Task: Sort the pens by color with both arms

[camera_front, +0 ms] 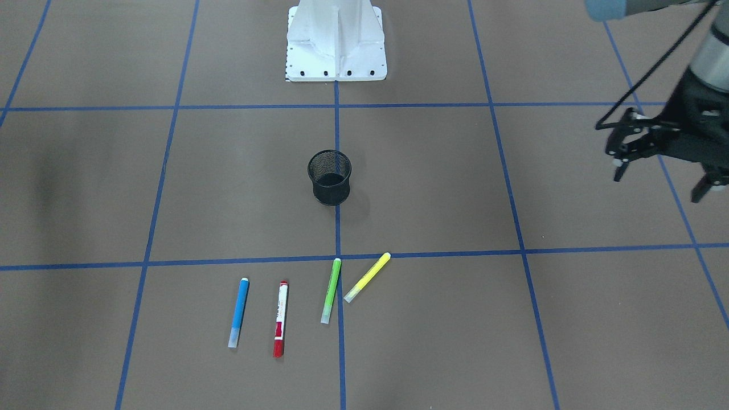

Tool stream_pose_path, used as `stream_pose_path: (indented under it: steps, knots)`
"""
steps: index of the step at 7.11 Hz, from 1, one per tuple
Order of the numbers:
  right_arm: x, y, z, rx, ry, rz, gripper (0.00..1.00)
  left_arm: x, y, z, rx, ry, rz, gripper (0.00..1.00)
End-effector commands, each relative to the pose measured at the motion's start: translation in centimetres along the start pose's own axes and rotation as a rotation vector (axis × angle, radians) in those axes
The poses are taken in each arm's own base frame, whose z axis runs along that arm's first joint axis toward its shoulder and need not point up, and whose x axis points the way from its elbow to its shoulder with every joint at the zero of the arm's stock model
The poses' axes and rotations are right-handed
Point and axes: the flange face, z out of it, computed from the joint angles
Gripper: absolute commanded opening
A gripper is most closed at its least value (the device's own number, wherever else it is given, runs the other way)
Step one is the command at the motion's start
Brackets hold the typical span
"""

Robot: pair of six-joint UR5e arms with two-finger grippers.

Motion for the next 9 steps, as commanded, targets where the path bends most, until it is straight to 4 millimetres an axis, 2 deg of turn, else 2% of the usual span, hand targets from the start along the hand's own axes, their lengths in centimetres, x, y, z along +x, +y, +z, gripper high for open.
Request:
stream_pose_path:
  steps: [1,2,3,4,5,6,7,8,9]
  knots:
    - [10.9,6.6,0.8,-0.051,0.022,-0.044,1.0,-10.5,5.8,1.6,-0.056,0.074,-0.029,1.0]
    - [15.4,9.3,0.8,-0.063,0.029,-0.033,1.0,-15.8,7.9,2.5,-0.041,0.172,-0.092,1.0]
    - [17.8,13.3,2.4,-0.101,0.036,0.023,1.0,-20.4,11.0,5.2,-0.049,0.234,-0.161,1.0]
    - [19.2,16.4,3.4,-0.137,0.066,0.057,1.0,-21.8,13.6,7.9,-0.061,0.235,-0.176,1.0]
    - [19.7,17.4,3.7,-0.154,0.094,0.071,1.0,-22.7,16.5,10.2,-0.086,0.232,-0.201,1.0]
    - [20.1,17.5,4.1,-0.163,0.091,0.088,1.0,-23.4,18.9,11.9,-0.076,0.225,-0.198,1.0]
    - [20.7,18.1,5.0,-0.18,0.08,0.103,1.0,-24.0,23.5,15.0,-0.101,0.233,-0.218,1.0]
    - [20.8,18.4,5.0,-0.168,0.087,0.092,1.0,-24.7,25.2,16.6,-0.107,0.233,-0.224,1.0]
    - [20.7,18.2,4.9,-0.167,0.09,0.089,1.0,-24.8,27.8,17.8,-0.133,0.242,-0.248,1.0]
